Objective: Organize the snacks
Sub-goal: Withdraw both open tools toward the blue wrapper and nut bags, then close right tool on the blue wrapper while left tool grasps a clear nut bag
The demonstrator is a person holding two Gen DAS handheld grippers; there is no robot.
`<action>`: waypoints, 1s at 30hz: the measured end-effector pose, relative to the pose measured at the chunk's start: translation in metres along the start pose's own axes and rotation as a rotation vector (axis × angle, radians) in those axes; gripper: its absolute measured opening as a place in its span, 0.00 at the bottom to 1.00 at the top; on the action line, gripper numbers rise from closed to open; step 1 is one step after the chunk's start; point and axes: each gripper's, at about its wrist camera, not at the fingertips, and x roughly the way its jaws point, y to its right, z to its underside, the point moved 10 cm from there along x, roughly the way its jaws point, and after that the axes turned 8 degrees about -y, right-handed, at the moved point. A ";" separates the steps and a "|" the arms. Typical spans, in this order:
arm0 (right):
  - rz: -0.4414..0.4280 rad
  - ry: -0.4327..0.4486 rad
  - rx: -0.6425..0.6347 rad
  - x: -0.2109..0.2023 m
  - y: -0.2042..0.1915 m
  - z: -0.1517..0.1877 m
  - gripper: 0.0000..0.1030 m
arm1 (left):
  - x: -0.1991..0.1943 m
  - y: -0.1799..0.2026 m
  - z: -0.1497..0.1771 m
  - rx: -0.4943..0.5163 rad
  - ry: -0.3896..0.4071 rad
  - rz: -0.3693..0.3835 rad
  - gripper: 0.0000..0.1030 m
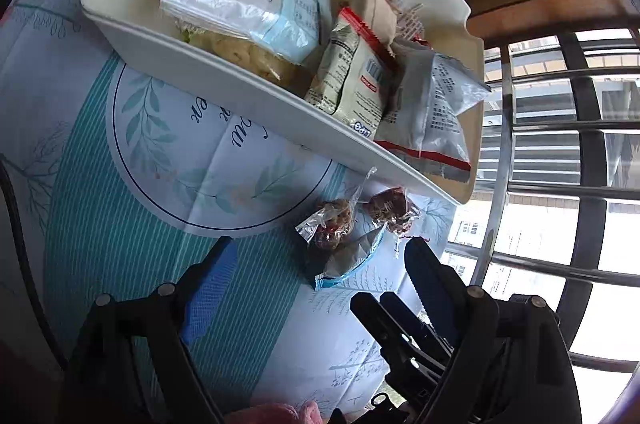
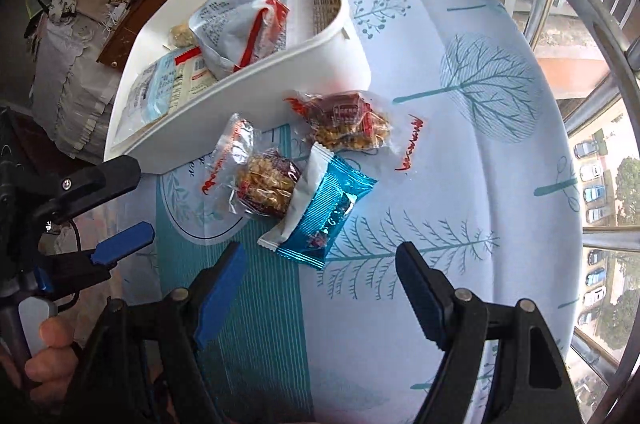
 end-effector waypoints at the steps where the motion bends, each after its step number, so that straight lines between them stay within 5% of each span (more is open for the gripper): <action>1: -0.004 -0.014 -0.001 0.005 0.001 -0.001 0.71 | 0.006 -0.002 -0.001 -0.023 -0.010 0.001 0.82; 15: -0.025 -0.067 -0.055 0.032 -0.001 -0.017 0.57 | 0.070 0.004 -0.004 -0.110 -0.108 -0.021 0.78; 26: -0.045 -0.072 -0.068 0.041 -0.003 -0.025 0.48 | 0.101 0.009 -0.015 -0.150 -0.149 -0.050 0.53; 30: -0.063 -0.075 -0.059 0.043 -0.002 -0.025 0.48 | 0.103 0.010 -0.022 -0.148 -0.147 -0.055 0.52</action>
